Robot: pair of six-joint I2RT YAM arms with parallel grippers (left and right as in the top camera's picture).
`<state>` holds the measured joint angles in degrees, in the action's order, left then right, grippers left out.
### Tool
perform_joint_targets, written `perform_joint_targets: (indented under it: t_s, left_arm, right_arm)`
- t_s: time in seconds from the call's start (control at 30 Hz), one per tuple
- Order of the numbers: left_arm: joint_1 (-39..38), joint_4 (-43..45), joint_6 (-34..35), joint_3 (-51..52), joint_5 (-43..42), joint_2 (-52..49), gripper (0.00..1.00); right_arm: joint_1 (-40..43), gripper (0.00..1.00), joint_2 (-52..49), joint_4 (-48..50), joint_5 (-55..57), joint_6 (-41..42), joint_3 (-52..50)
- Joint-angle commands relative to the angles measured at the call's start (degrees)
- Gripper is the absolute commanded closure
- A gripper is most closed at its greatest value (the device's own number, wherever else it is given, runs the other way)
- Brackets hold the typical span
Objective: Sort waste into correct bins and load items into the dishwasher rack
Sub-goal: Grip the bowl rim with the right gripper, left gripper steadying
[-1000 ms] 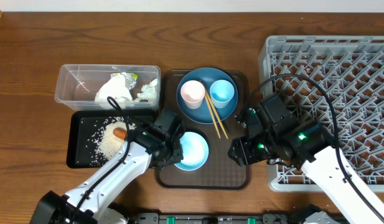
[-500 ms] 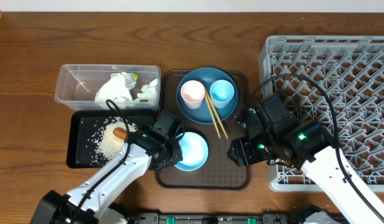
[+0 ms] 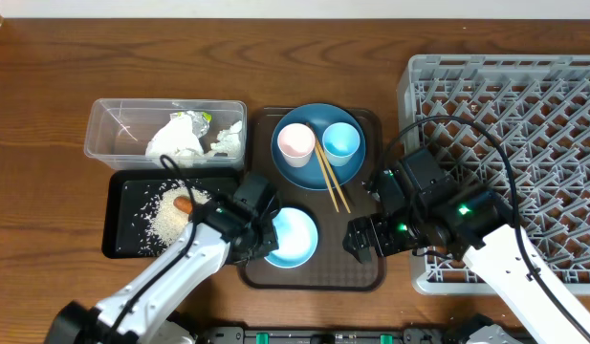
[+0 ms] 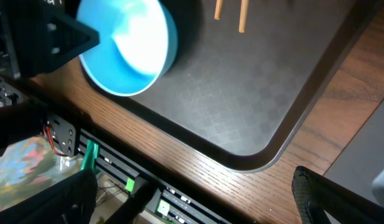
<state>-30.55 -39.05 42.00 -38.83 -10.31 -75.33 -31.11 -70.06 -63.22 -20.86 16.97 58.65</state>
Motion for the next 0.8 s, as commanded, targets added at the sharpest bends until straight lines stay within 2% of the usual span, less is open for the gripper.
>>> perform_joint_targets:
  t_s: [0.0, 0.07, 0.23, 0.3, 0.33, 0.53, 0.77]
  left_arm:
    - [-0.1, -1.9, -0.2, -1.1, 0.0, 4.5, 0.94]
    - [-0.1, -3.3, -0.4, -1.7, -1.5, 7.1, 0.94]
    - [-0.1, -4.7, -0.4, -1.8, -7.8, 12.7, 0.94]
    - [-0.1, -5.5, -0.3, -1.8, -8.7, 14.0, 0.94]
    - [-0.1, -5.8, -0.3, -1.8, -9.0, 14.5, 0.94]
    - [-0.1, -6.0, -0.3, -1.8, -13.7, 14.8, 0.94]
    - [-0.1, -6.8, -0.3, -1.8, -13.7, 14.8, 0.94]
  right_arm:
    - [-0.6, 0.01, -0.1, 0.0, 0.1, -0.3, -0.4]
    - [-0.6, 0.04, -0.1, 0.0, 0.1, -0.3, -0.4]
    - [-0.6, 0.4, -0.1, 0.8, -0.8, 0.2, -0.4]
    - [-0.6, 0.53, -0.1, 1.5, -1.3, 2.6, -0.4]
    - [-0.8, 0.56, -0.1, 1.9, -1.5, 3.8, -0.4]
    - [-4.8, 0.61, -0.1, 5.5, -1.6, 4.9, -0.4]
    - [-10.0, 0.66, -0.1, 8.8, 1.5, 4.9, -0.4]
